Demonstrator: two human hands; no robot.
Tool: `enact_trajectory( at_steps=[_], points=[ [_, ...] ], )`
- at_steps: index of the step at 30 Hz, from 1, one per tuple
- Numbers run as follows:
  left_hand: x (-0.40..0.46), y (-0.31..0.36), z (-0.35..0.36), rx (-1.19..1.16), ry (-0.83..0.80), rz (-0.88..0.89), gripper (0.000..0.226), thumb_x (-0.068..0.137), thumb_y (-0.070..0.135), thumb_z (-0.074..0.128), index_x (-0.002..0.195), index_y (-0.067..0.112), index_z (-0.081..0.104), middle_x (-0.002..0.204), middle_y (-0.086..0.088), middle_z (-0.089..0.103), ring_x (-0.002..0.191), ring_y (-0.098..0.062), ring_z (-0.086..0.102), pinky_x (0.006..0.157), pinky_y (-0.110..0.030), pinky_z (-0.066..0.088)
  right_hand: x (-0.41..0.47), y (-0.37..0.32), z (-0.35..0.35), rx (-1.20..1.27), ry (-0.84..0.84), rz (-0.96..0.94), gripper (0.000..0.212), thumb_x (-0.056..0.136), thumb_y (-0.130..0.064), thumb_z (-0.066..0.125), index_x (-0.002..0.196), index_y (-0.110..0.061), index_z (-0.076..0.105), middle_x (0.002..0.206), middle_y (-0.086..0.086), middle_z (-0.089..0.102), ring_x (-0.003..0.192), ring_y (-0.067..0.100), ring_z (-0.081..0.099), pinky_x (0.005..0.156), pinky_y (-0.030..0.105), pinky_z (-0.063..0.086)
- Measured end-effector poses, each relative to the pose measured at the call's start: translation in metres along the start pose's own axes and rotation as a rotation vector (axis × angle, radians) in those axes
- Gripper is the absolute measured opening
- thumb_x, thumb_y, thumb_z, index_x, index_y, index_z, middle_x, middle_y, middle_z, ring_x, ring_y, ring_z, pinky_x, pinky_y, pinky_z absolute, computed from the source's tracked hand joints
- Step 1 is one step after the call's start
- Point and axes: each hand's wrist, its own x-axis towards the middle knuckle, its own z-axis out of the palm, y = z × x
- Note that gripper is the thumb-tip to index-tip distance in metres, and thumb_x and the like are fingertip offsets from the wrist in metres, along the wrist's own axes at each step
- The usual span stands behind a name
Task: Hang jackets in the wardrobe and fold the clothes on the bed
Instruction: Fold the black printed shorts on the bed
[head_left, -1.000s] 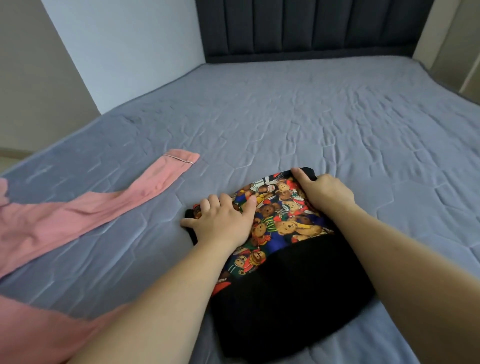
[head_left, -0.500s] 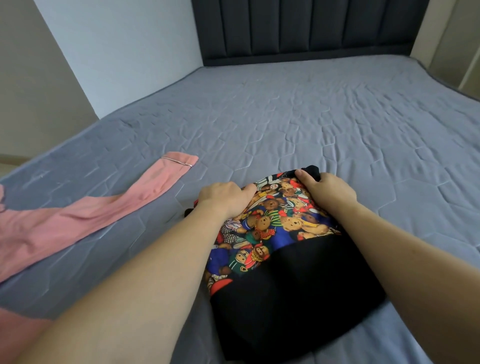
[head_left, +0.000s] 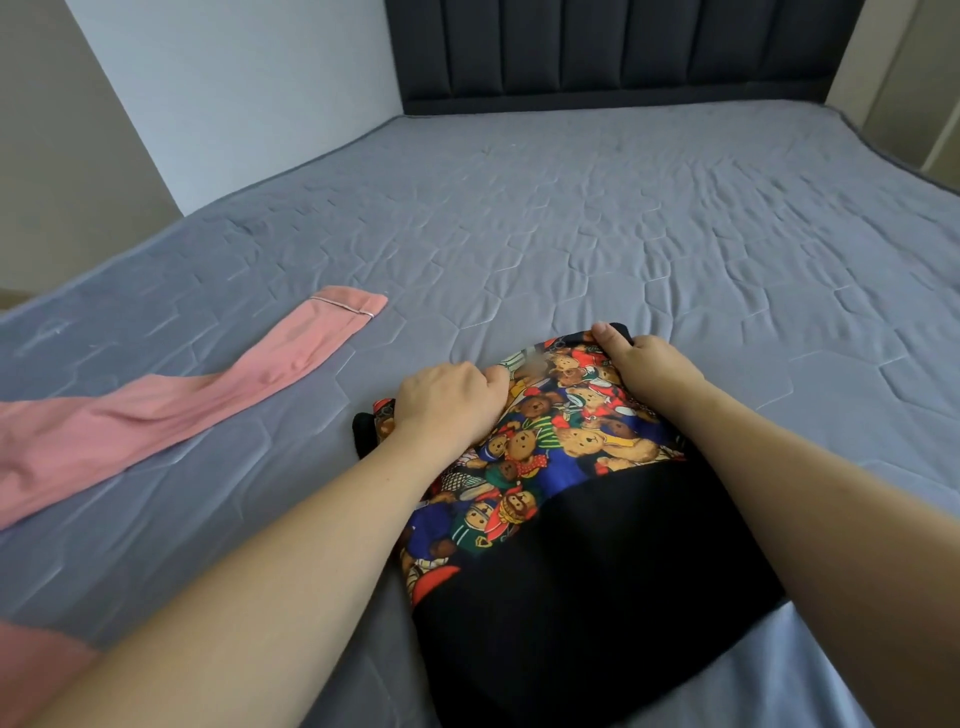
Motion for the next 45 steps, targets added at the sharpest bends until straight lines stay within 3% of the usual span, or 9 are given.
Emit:
enact_trajectory(
  at_steps=[3, 9, 13, 19, 23, 27, 29, 35, 45],
  points=[
    [-0.002, -0.001, 0.006, -0.047, 0.076, -0.037, 0.053, 0.097, 0.040, 0.023, 0.076, 0.008, 0.060, 0.081, -0.013, 0.062, 0.077, -0.031, 0.055, 0.067, -0.034, 0.039, -0.004, -0.003, -0.001, -0.005, 0.015, 0.002, 0.063, 0.091, -0.072, 0.027, 0.075, -0.016, 0.050, 0.080, 0.002, 0.055, 0.087, 0.025, 0.056, 0.079, 0.037, 0.044],
    [-0.016, 0.000, -0.016, 0.020, -0.072, 0.048, 0.056, 0.096, 0.035, 0.018, 0.098, 0.008, 0.068, 0.092, -0.013, 0.066, 0.088, -0.032, 0.061, 0.070, -0.034, 0.040, -0.052, -0.020, -0.017, 0.077, 0.032, 0.017, 0.065, 0.076, -0.081, 0.046, 0.080, -0.017, 0.056, 0.080, 0.001, 0.062, 0.078, 0.022, 0.061, 0.071, 0.036, 0.048],
    [-0.052, -0.006, -0.096, 0.042, -0.130, 0.136, 0.049, 0.096, 0.039, 0.025, 0.093, 0.013, 0.067, 0.095, -0.011, 0.070, 0.088, -0.030, 0.064, 0.072, -0.036, 0.044, -0.128, -0.064, -0.075, 0.476, -0.160, 0.213, 0.040, 0.080, -0.052, 0.071, 0.088, -0.014, 0.064, 0.079, 0.000, 0.069, 0.069, 0.012, 0.065, 0.057, 0.022, 0.048],
    [-0.051, -0.016, -0.360, 0.072, 0.032, 0.210, 0.036, 0.097, 0.041, 0.027, 0.085, 0.018, 0.051, 0.080, -0.003, 0.064, 0.068, -0.024, 0.055, 0.064, -0.034, 0.041, -0.179, -0.227, -0.251, 0.870, -0.369, 0.224, 0.040, 0.085, -0.031, 0.071, 0.116, -0.007, 0.061, 0.101, 0.016, 0.074, 0.089, 0.032, 0.072, 0.073, 0.041, 0.060],
    [-0.037, -0.054, -0.589, 0.136, 0.230, 0.234, 0.032, 0.098, 0.040, 0.025, 0.082, 0.019, 0.043, 0.075, -0.001, 0.060, 0.062, -0.020, 0.047, 0.057, -0.031, 0.033, -0.201, -0.403, -0.385, 0.821, -0.368, 0.001, 0.049, 0.083, -0.029, 0.073, 0.125, -0.010, 0.056, 0.107, 0.016, 0.072, 0.095, 0.033, 0.071, 0.080, 0.044, 0.058],
    [-0.051, -0.121, -0.789, 0.180, 0.368, 0.159, 0.041, 0.097, 0.044, 0.018, 0.077, 0.020, 0.044, 0.066, 0.004, 0.053, 0.056, -0.019, 0.050, 0.051, -0.029, 0.031, -0.245, -0.598, -0.484, 0.728, -0.420, -0.313, 0.063, 0.082, -0.033, 0.076, 0.136, -0.044, 0.046, 0.114, 0.003, 0.065, 0.095, 0.022, 0.072, 0.081, 0.038, 0.059],
    [-0.069, -0.163, -0.867, 0.196, 0.435, 0.111, 0.048, 0.094, 0.047, 0.012, 0.073, 0.020, 0.046, 0.059, 0.008, 0.046, 0.051, -0.017, 0.047, 0.047, -0.028, 0.027, -0.274, -0.680, -0.507, 0.679, -0.438, -0.449, 0.048, 0.086, -0.031, 0.072, 0.130, -0.040, 0.054, 0.114, 0.004, 0.066, 0.094, 0.021, 0.071, 0.078, 0.035, 0.059],
    [-0.134, -0.299, -1.018, 0.292, 0.590, 0.080, 0.046, 0.095, 0.051, 0.015, 0.070, 0.023, 0.043, 0.059, 0.009, 0.046, 0.052, -0.016, 0.050, 0.048, -0.027, 0.036, -0.353, -0.859, -0.486, 0.736, -0.414, -0.646, 0.008, 0.090, -0.026, 0.067, 0.096, -0.022, 0.068, 0.094, 0.005, 0.070, 0.090, 0.024, 0.069, 0.082, 0.038, 0.059],
    [-0.196, -0.554, -1.099, 0.444, 0.569, -0.390, 0.063, 0.099, 0.051, 0.004, 0.079, 0.018, 0.055, 0.068, 0.000, 0.056, 0.060, -0.021, 0.048, 0.052, -0.030, 0.032, -0.425, -1.104, -0.359, 0.841, -0.364, -0.781, 0.028, 0.088, -0.044, 0.067, 0.083, -0.017, 0.071, 0.080, 0.004, 0.075, 0.075, 0.019, 0.073, 0.070, 0.033, 0.060]
  ],
)
